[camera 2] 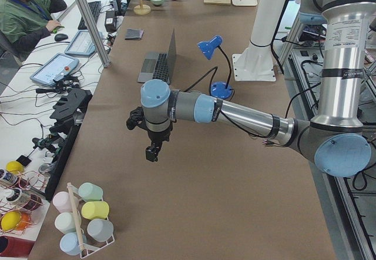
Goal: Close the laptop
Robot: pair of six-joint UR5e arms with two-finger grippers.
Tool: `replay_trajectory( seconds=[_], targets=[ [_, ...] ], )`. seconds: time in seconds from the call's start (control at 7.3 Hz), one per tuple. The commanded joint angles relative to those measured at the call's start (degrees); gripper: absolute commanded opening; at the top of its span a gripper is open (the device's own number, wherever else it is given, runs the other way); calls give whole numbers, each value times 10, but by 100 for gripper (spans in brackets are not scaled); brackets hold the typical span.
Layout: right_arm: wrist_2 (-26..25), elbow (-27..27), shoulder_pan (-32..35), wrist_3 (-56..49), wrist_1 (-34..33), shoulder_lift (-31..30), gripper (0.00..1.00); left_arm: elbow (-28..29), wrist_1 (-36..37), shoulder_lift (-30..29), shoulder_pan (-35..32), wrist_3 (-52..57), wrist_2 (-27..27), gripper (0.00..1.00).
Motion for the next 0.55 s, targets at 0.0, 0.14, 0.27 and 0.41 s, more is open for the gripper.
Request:
replay_trajectory(
  seconds=[0.0, 0.14, 0.27, 0.41],
  targets=[
    [-1, 47, 1, 3, 10, 10, 100, -8, -50, -14, 0, 1, 0, 99],
    [0, 46, 3, 3, 34, 12, 100, 5, -117, -10, 0, 0, 0, 99],
    [-1, 43, 4, 24, 40, 11, 100, 30, -164, -15, 1, 0, 1, 99],
    [-5, 43, 4, 33, 42, 14, 100, 62, -252, -16, 1, -2, 2, 99]
  ],
)
